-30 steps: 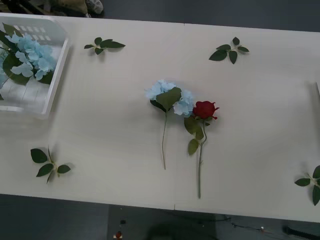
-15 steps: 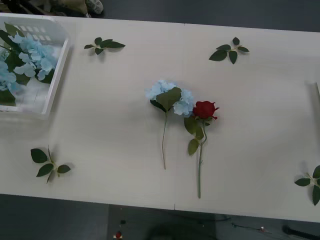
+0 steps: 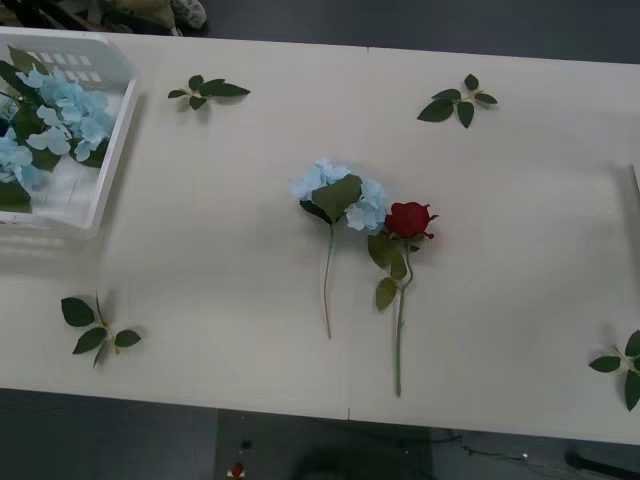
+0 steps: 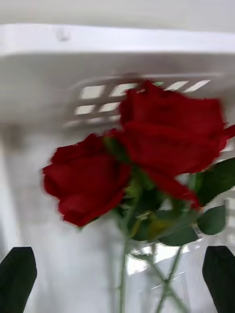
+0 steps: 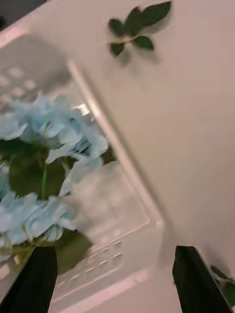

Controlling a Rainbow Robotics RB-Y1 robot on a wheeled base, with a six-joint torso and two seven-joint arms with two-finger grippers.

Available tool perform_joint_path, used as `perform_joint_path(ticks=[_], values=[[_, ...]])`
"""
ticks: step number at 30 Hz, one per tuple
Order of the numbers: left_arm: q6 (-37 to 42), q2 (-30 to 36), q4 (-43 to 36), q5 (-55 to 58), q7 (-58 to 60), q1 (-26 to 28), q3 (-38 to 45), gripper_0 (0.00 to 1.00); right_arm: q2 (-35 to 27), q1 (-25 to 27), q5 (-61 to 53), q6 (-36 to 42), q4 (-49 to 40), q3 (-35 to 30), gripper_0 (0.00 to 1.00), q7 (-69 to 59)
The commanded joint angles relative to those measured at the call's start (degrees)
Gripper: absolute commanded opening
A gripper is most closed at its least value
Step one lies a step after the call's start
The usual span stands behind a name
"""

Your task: Put the red flowers into the right box and the blue flowers into the left box

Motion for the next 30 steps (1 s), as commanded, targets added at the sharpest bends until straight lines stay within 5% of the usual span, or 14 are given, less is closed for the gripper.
perform_joint_path(ticks=[1, 7, 19, 30], values=[[-2.2, -4.8, -12.9, 2.4, 14.3, 7.9, 0.7, 0.68, -0.5, 3.3, -6.3, 6.6, -11.7, -0.6, 1.00, 0.2], [-6.9, -13.0, -21.3, -3.0, 20.5, 14.5, -2.5, 0.68, -0.5, 12.7, -11.8, 15.0, -31.4, -3.6, 1.00, -6.8], [-19.3, -26.9, -21.2, -15.8, 20.8, 17.9, -18.1, 0.68, -0.4, 33.9, -12.9, 18.3, -72.8, -7.2, 1.00, -22.5], [-24.1, -27.5, -17.4, -23.6, 33.3, 13.8, -33.1, 0.68, 6.7, 31.4, -12.4, 17.0, -78.8, 1.4, 1.00, -32.5]])
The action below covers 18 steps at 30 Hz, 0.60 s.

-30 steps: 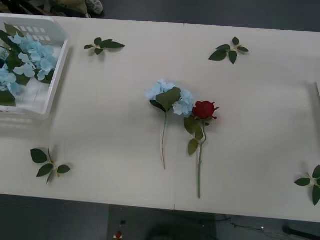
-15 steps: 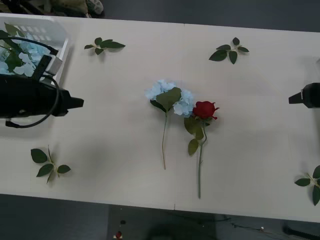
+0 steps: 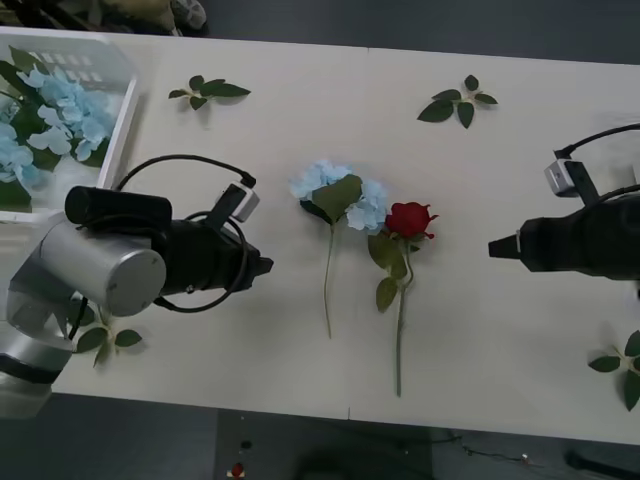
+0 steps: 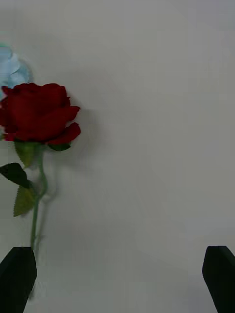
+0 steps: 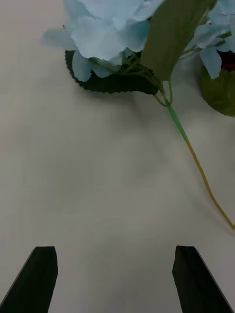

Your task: Put the red flowers into the right box and the blue flowers into the left box

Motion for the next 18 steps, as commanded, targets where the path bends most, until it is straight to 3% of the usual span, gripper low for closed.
perform_joint_path(ticks=[1, 9, 18], values=[[-0.7, 0.9, 2.8, -0.8, 8.6, -5.2, -3.4, 0.69, 3.2, -4.0, 1.1, -1.9, -1.2, 4.9, 1.00, -5.8], [-7.3, 0.3, 12.8, -0.9, 15.0, -13.3, -12.9, 0.69, 8.0, -11.2, 6.7, -4.7, 4.4, 15.2, 1.00, -9.0], [-11.0, -2.4, 20.3, -0.9, 14.9, -17.6, -17.0, 0.68, 14.2, -14.7, 10.4, -4.7, 12.8, 18.6, 1.00, -9.9]])
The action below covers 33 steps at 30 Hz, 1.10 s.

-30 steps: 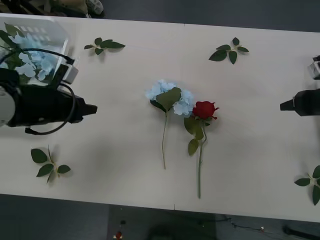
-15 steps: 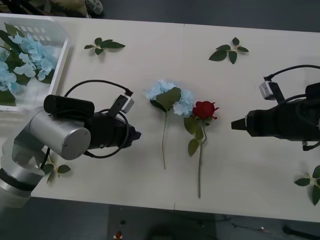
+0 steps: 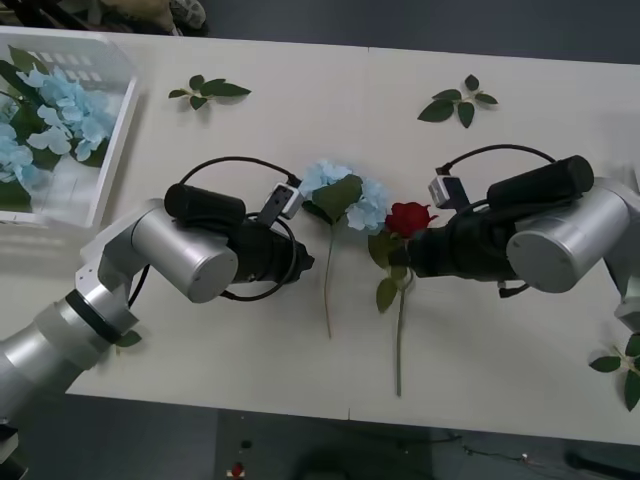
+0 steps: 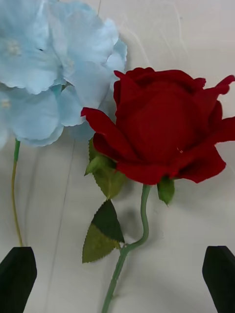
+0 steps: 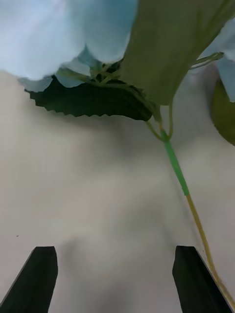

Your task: Put the red flowers into the right box and the blue flowers into the left box

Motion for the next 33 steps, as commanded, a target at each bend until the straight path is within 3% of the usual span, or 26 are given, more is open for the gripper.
perform_joint_path(ticks=[1, 10, 14, 17, 21, 22, 23, 25, 26, 28, 30, 33], values=[[-0.7, -1.8, 2.8, 0.0, 0.8, -4.0, -1.9, 0.68, 1.9, -1.5, 0.2, -0.3, 2.5, -0.2, 1.00, -2.9], [-4.5, -2.5, 3.2, 1.1, 1.5, -5.2, -4.9, 0.68, 2.0, -5.1, 0.6, -4.5, 8.4, 7.7, 1.00, -3.4], [-5.9, -2.6, 3.2, 0.8, 1.5, -5.7, -6.7, 0.91, 2.6, -5.7, 0.8, -7.9, 11.2, 10.4, 1.00, -3.8], [-6.8, -2.7, 3.2, 0.5, 1.6, -5.9, -8.5, 0.98, 3.8, -5.7, 0.9, -8.6, 13.2, 10.7, 1.00, -3.8], [-7.7, -2.7, 3.2, 0.3, 1.7, -5.9, -10.7, 0.99, 5.1, -5.7, 1.5, -9.2, 14.9, 10.7, 1.00, -3.4], [-7.8, -2.7, 3.2, 0.2, 1.7, -5.9, -11.0, 0.95, 5.2, -5.7, 1.6, -9.2, 15.1, 10.7, 1.00, -3.3], [-7.8, -2.7, 3.2, 0.0, 1.7, -5.9, -11.4, 0.74, 5.3, -5.7, 1.7, -9.3, 15.4, 10.8, 0.96, -3.3], [-7.8, -2.7, 3.3, -0.2, 1.7, -5.9, -12.1, 0.40, 5.4, -5.7, 2.2, -9.3, 15.4, 11.1, 0.62, -3.3], [-7.8, -2.7, 3.3, -0.3, 1.7, -5.9, -12.3, 0.35, 5.4, -5.7, 2.3, -9.3, 15.4, 11.2, 0.55, -3.3], [-7.8, -2.9, 3.3, -0.7, 1.8, -5.9, -12.6, 0.14, 5.4, -5.7, 2.9, -9.3, 15.4, 11.3, 0.31, -3.2], [-7.8, -3.2, 3.3, -0.9, 1.8, -5.9, -12.6, 0.01, 5.4, -5.7, 3.0, -9.3, 15.7, 11.5, 0.18, -3.3], [-7.8, -3.5, 3.3, -1.5, 1.8, -5.9, -12.7, 0.00, 5.4, -5.7, 3.6, -9.5, 16.1, 11.7, 0.00, -3.2]])
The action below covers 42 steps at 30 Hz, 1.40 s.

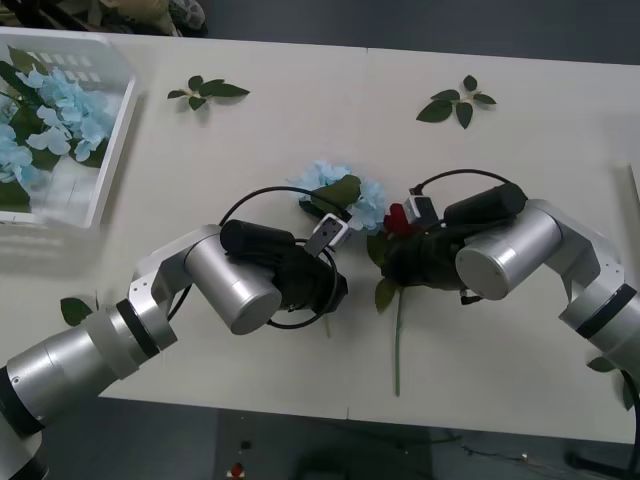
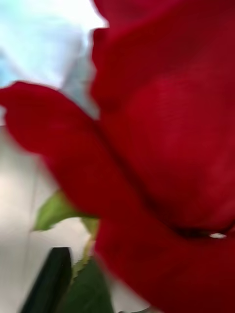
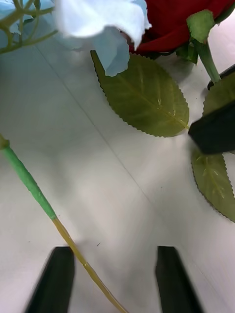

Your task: Put the red flowers into the right box and the blue flowers into the left box

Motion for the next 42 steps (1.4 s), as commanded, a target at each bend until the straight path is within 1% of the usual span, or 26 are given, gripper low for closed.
perform_joint_path(ticks=[1, 6, 14, 19, 21, 23, 24, 25, 27, 28, 29, 30, 31, 32, 34, 36, 37, 38, 39, 41, 42], values=[[-0.3, -1.3, -1.1, -1.5, 1.8, -1.9, -0.1, 0.00, 0.9, -0.2, 0.2, -0.8, 1.4, 2.1, 0.00, -3.0], [-0.3, -1.4, -1.1, -2.9, 1.7, -1.9, 0.0, 0.00, 1.0, -0.2, 0.8, -0.8, 2.0, 2.1, 0.00, -2.6], [-0.3, -1.0, -1.1, -10.7, 1.8, -1.4, 1.6, 0.00, -0.3, -0.7, 0.9, -0.8, 1.4, 1.9, 0.00, -2.6], [-0.2, 0.8, -2.5, -12.0, 1.2, -0.1, 7.2, 0.00, -3.6, -0.7, -0.1, 2.3, -3.2, -1.1, 0.00, -2.9], [1.4, 2.3, -5.1, -11.7, 1.1, 0.7, 10.0, 0.00, -5.3, -0.4, -0.5, 4.3, -5.7, -2.7, 0.00, -2.9], [6.9, 5.2, -11.0, -10.3, 1.0, 1.5, 14.1, 0.00, -7.7, 0.2, -2.9, 6.5, -8.6, -5.2, 0.00, -2.9], [11.0, 6.8, -14.3, -9.1, 0.9, 1.8, 16.3, 0.00, -9.0, 0.7, -4.4, 7.6, -9.9, -6.7, 0.00, -2.9], [13.4, 7.6, -16.1, -8.5, 0.9, 1.9, 17.5, 0.00, -9.5, 1.1, -5.0, 8.1, -10.6, -7.8, 0.00, -2.7], [24.1, 11.1, -23.7, -6.7, 0.6, 2.4, 22.4, 0.00, -11.7, 2.9, -7.2, 10.4, -13.5, -12.4, 0.00, -2.5], [27.1, 12.0, -25.9, -6.5, 0.5, 2.4, 23.7, 0.00, -12.3, 3.4, -7.7, 11.2, -14.3, -13.5, 0.00, -2.5], [34.3, 14.4, -31.0, -6.5, 0.1, 2.9, 26.8, 0.00, -13.4, 4.6, -8.8, 13.1, -16.1, -16.8, 0.00, -2.5], [38.3, 16.2, -34.0, -6.5, -0.1, 3.1, 28.6, 0.00, -14.0, 5.4, -9.4, 14.6, -17.3, -19.2, 0.00, -2.5], [40.7, 17.3, -35.7, -6.5, -0.3, 3.5, 29.7, 0.00, -14.1, 5.8, -9.6, 15.7, -17.9, -20.7, 0.00, -2.5], [45.9, 20.4, -39.9, -6.4, -1.7, 4.6, 32.7, 0.00, -14.4, 6.6, -9.7, 18.7, -19.4, -24.7, 0.00, -2.4], [49.4, 23.5, -43.3, -6.3, -3.9, 6.3, 35.6, 0.00, -14.7, 7.3, -9.9, 21.7, -20.3, -28.8, 0.00, -2.1], [52.7, 27.9, -48.0, -4.9, -6.5, 10.5, 41.4, 0.00, -15.6, 7.2, -10.0, 26.4, -20.5, -34.4, 0.00, -1.4], [53.1, 28.7, -48.8, -4.2, -7.0, 11.7, 43.1, 0.00, -15.9, 7.2, -10.1, 27.1, -20.5, -35.6, 0.00, -1.0], [54.2, 30.2, -50.5, -1.6, -8.1, 14.7, 48.0, 0.00, -16.6, 6.9, -10.0, 28.4, -20.5, -37.7, 0.00, 1.1], [54.6, 30.6, -50.8, -0.5, -8.7, 15.9, 50.0, 0.00, -17.0, 6.8, -9.7, 28.8, -20.5, -38.3, 0.00, 1.9], [55.9, 31.2, -51.1, 3.5, -11.2, 19.9, 57.7, 0.00, -18.2, 6.5, -7.5, 29.7, -20.3, -40.2, 0.00, 5.1], [56.2, 31.2, -50.8, 3.8, -12.1, 21.0, 59.5, 0.00, -18.6, 6.5, -6.9, 29.7, -20.0, -40.5, 0.00, 5.9]])
